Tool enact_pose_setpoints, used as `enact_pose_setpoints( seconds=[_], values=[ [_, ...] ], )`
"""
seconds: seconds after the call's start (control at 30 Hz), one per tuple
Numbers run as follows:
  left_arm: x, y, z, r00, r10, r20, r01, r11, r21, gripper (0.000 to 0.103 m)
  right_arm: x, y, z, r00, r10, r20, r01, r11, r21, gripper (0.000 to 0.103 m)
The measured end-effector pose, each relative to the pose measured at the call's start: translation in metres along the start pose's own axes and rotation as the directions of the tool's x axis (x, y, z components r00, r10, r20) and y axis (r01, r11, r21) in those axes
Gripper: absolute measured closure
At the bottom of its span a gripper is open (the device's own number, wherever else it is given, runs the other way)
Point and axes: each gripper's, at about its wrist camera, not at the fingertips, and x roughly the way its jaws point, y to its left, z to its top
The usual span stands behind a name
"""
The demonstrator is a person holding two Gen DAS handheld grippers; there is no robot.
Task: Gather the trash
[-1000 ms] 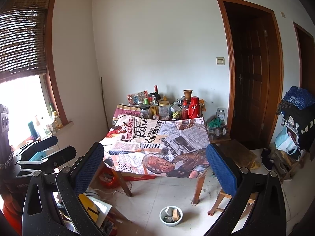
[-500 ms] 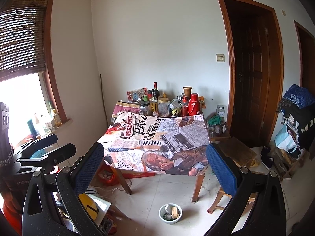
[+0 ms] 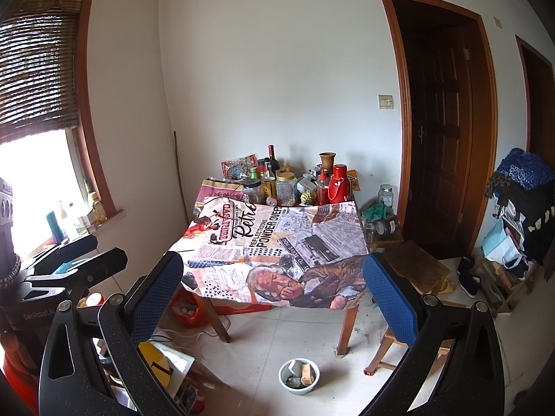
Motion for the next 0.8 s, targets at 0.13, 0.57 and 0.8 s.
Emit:
enact_pose_setpoints(
  seconds=[0.13,0.57,0.8],
  values=[
    [0.000,-0.001,0.001,1.000,0.000,0.002,0.000,1.000,-0.001,0.004,0.000,0.002,-0.001,1.000,-0.004,-0.001,0.004,1.000,0.001,0.000],
    [0.002,-0.001,0.001,1.000,-0.003,0.000,0.003,1.000,0.007,0.001,0.001,0.005,-0.002,1.000,-0.016,-0.001,0.016,1.000,0.004,0.000],
    [0.008,0.000,0.001,1.000,-0.005,-0.006,0.005,1.000,-0.010,0.001,0.013,0.004,0.000,1.000,-0.016,-0.021,0.017,1.000,0.009,0.000]
  ],
)
